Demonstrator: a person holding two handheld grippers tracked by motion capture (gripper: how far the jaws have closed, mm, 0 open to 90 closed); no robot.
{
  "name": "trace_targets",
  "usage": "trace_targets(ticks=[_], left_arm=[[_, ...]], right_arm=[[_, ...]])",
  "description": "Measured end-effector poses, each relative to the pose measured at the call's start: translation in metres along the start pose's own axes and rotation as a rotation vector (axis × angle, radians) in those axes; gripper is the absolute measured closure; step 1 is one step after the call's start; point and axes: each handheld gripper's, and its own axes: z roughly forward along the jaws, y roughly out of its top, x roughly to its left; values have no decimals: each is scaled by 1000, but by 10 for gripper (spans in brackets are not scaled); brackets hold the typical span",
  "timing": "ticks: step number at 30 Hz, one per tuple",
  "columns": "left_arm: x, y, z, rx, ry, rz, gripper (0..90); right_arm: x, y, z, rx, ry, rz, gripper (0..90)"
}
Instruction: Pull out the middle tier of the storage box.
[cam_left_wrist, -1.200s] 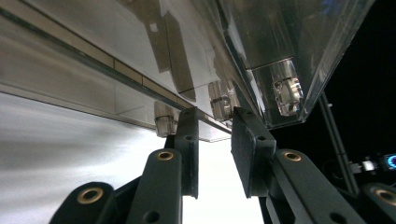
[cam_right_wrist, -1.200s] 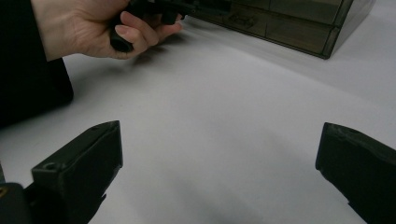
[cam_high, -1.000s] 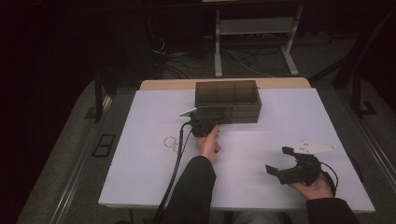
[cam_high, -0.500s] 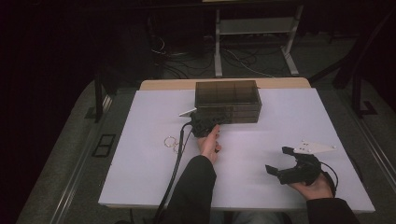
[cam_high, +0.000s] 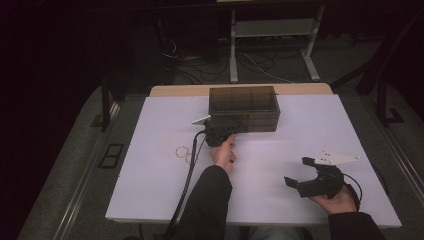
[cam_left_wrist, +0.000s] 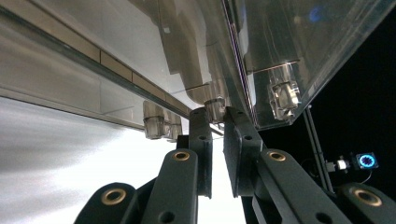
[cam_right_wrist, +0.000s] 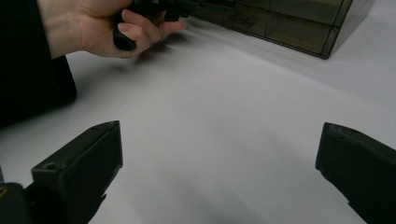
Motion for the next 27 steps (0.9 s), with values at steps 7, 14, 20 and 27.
trace_targets(ticks=[7,14,20,27], left_arm=[[0,-3,-2,-4,-2,-9,816],[-2,-10,-8,0,5,2,816],[-5,-18,-12,-4,15,11,814],[-6,-20,-15,1,15,12,812]], right_arm=[[0,0,0,-1,1,-6,0],[0,0,0,-2,0,-4,0],[1,0,0,-2,0,-4,0],[1,0,0,0,0,-3,0]])
